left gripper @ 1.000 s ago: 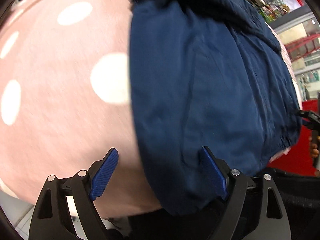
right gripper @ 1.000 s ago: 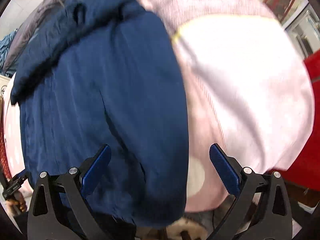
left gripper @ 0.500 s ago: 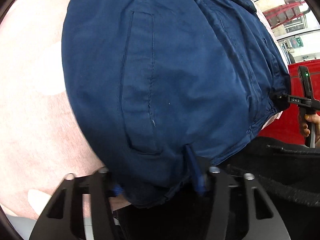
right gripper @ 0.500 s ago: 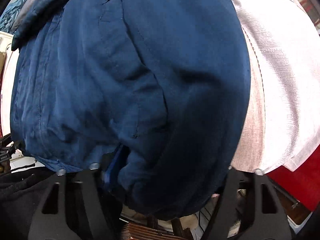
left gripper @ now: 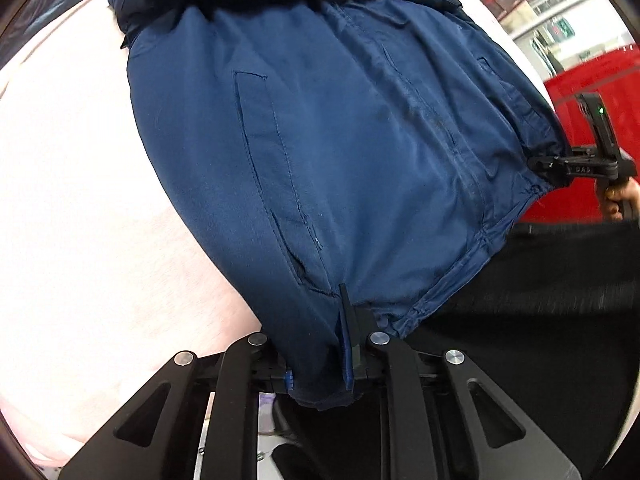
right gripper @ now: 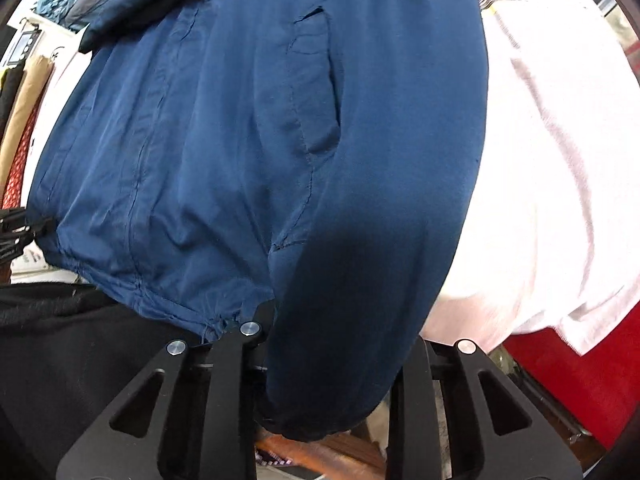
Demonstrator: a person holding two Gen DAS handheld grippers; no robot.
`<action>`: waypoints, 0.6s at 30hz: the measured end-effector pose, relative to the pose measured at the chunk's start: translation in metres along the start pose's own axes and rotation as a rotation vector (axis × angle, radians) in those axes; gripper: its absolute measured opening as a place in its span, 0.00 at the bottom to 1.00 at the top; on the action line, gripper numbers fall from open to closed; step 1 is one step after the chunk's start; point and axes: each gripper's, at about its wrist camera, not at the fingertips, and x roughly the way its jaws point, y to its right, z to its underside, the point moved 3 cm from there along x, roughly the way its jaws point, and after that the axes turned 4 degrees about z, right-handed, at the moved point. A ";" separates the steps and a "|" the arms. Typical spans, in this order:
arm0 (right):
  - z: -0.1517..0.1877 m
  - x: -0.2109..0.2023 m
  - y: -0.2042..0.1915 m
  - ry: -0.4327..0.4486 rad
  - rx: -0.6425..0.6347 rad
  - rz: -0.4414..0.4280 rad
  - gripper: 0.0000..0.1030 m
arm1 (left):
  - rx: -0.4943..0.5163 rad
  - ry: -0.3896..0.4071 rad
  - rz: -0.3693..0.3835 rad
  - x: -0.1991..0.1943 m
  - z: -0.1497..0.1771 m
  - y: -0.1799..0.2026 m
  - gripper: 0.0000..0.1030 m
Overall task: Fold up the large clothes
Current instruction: 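Lift the hem with both tools and fold it up toward the collar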
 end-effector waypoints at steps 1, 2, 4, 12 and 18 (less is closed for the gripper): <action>0.006 0.001 -0.003 -0.014 -0.007 -0.008 0.25 | -0.004 -0.010 -0.001 0.001 0.003 -0.002 0.15; 0.011 0.001 -0.006 -0.024 -0.011 -0.013 0.25 | -0.015 -0.023 0.002 0.001 0.007 -0.005 0.15; 0.021 0.003 -0.010 -0.047 -0.014 -0.020 0.25 | -0.038 -0.037 0.014 0.005 0.014 -0.009 0.15; 0.003 0.002 -0.010 -0.055 0.061 -0.037 0.25 | -0.148 -0.023 0.021 -0.003 0.010 -0.029 0.15; -0.031 -0.026 -0.018 0.033 0.110 -0.114 0.25 | -0.186 0.100 0.067 -0.036 -0.024 -0.027 0.15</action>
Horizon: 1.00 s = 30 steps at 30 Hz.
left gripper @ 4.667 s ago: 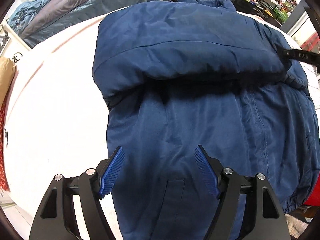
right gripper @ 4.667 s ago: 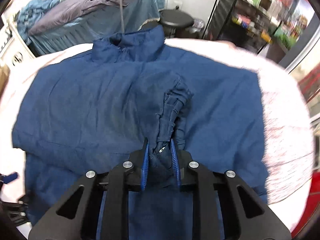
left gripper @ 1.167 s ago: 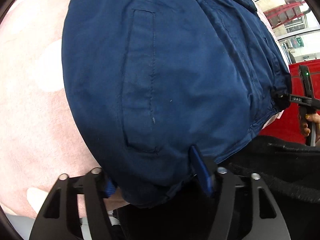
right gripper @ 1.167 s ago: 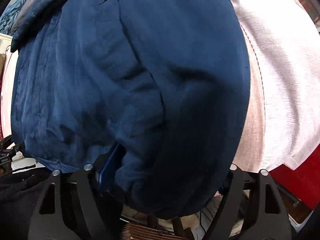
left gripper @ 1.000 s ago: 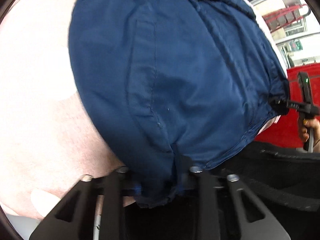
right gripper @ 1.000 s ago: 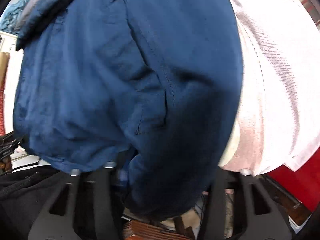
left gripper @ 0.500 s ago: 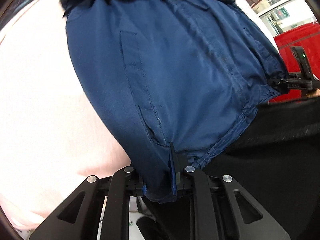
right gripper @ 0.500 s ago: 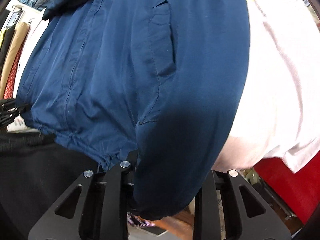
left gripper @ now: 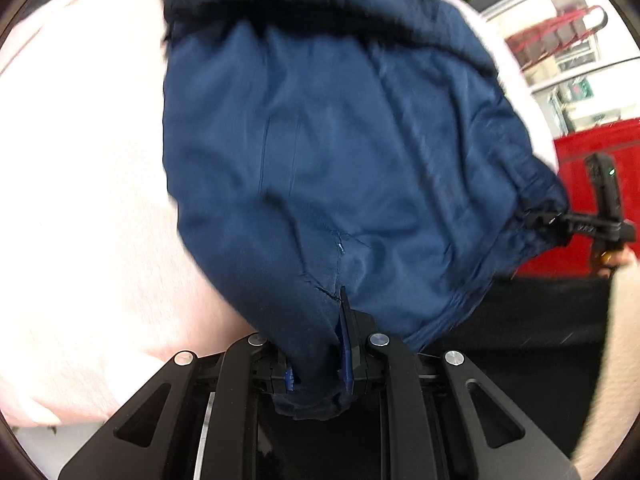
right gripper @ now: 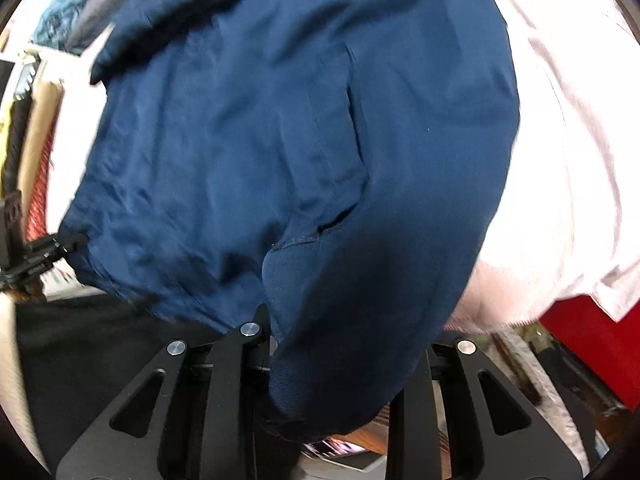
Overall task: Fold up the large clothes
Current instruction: 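Lift the hem with both tools and fold it up toward the collar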
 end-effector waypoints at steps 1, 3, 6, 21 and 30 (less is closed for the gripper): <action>-0.009 -0.005 -0.007 0.018 -0.006 -0.008 0.25 | 0.009 0.020 -0.003 -0.004 -0.008 0.004 0.15; -0.016 -0.020 -0.002 0.068 -0.026 -0.032 0.25 | 0.038 0.059 -0.018 -0.014 -0.029 0.010 0.15; -0.046 -0.042 -0.012 0.149 -0.051 -0.059 0.25 | 0.106 0.113 -0.080 -0.024 -0.059 0.020 0.15; -0.211 -0.117 -0.003 0.400 0.232 -0.287 0.25 | -0.012 0.367 -0.191 -0.083 -0.201 -0.019 0.15; -0.299 -0.121 -0.012 0.416 0.223 -0.264 0.25 | -0.115 0.379 -0.246 -0.080 -0.283 -0.043 0.15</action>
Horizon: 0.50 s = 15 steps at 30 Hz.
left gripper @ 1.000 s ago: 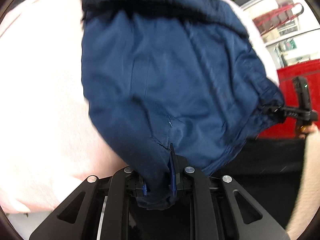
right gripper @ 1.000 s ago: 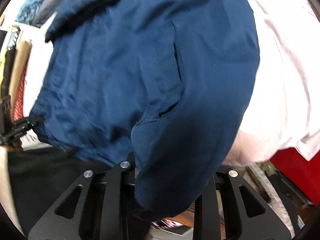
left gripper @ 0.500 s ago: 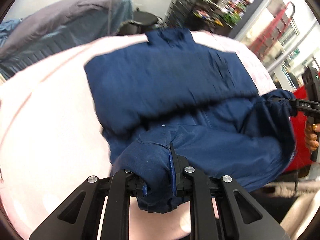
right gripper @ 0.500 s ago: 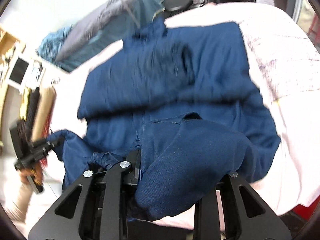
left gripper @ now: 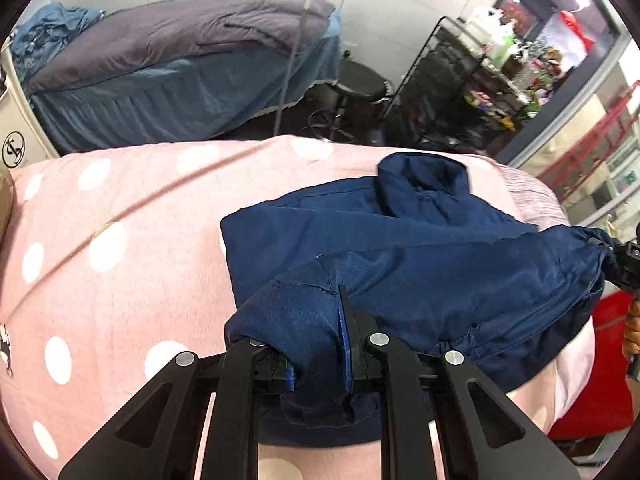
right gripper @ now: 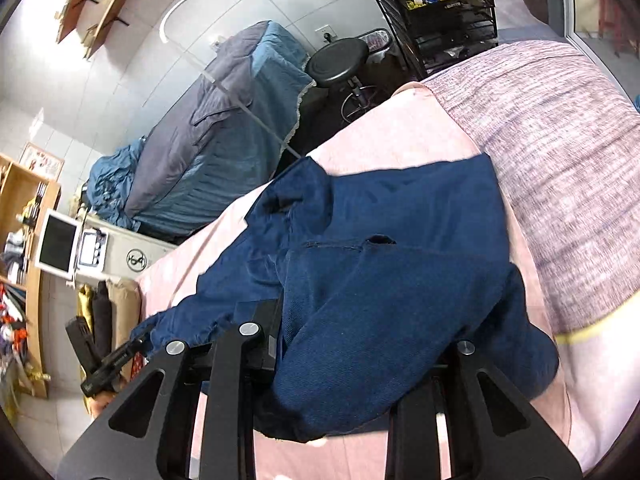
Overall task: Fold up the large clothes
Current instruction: 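Lift the hem with both tools and fold it up toward the collar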
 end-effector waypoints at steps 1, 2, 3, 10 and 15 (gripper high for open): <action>-0.004 0.009 0.001 -0.009 0.009 0.004 0.25 | -0.010 -0.016 -0.007 0.007 -0.003 -0.001 0.15; -0.009 0.018 0.003 -0.021 0.024 0.008 0.25 | -0.016 -0.025 -0.009 0.011 -0.003 -0.003 0.15; -0.011 0.024 0.006 -0.030 0.034 0.010 0.25 | -0.032 -0.043 -0.007 0.018 -0.005 -0.005 0.16; -0.027 0.064 0.030 -0.099 0.161 -0.010 0.31 | -0.218 -0.123 0.136 0.038 -0.015 -0.034 0.21; -0.041 0.084 0.056 -0.149 0.415 -0.164 0.57 | -0.344 -0.113 0.293 0.023 -0.020 -0.052 0.34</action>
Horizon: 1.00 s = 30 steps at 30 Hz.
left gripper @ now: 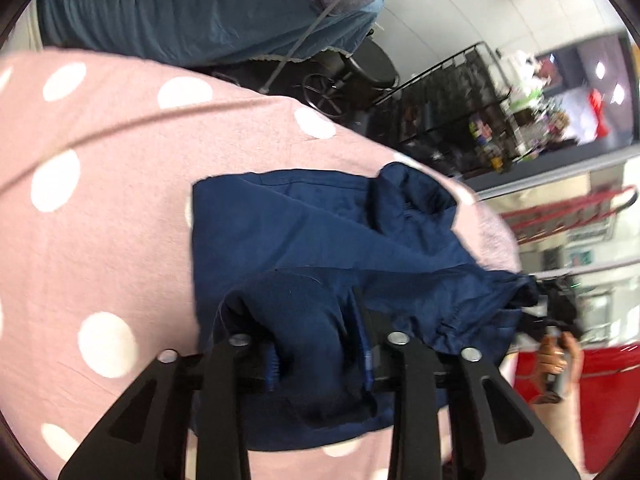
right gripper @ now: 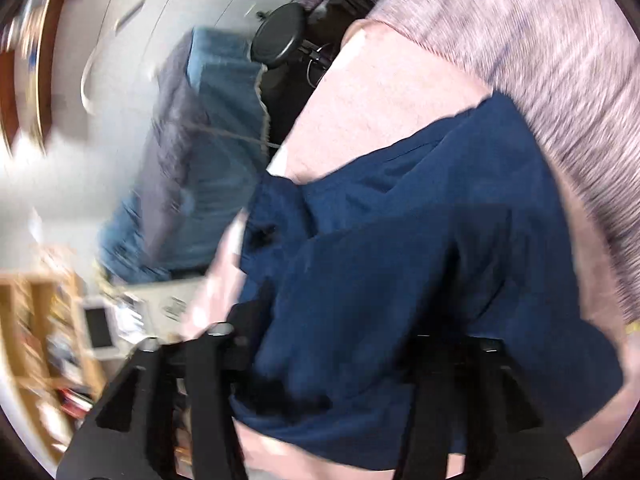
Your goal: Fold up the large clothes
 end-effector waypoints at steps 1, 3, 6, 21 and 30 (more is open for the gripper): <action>-0.004 -0.001 0.003 -0.016 0.056 -0.062 0.64 | -0.018 0.018 0.026 -0.006 0.000 -0.002 0.41; -0.008 -0.004 0.005 -0.036 0.122 -0.169 0.68 | -0.028 0.113 0.016 -0.025 -0.004 -0.006 0.61; -0.010 -0.018 -0.001 -0.054 0.119 -0.324 0.68 | 0.019 0.235 -0.048 -0.053 -0.009 -0.009 0.72; 0.043 -0.005 0.002 0.112 -0.711 0.578 0.55 | 0.286 -0.003 -0.298 0.055 0.062 -0.011 0.56; 0.017 -0.047 0.009 0.283 -0.531 0.501 0.12 | 0.312 0.095 -0.357 0.042 0.026 0.010 0.13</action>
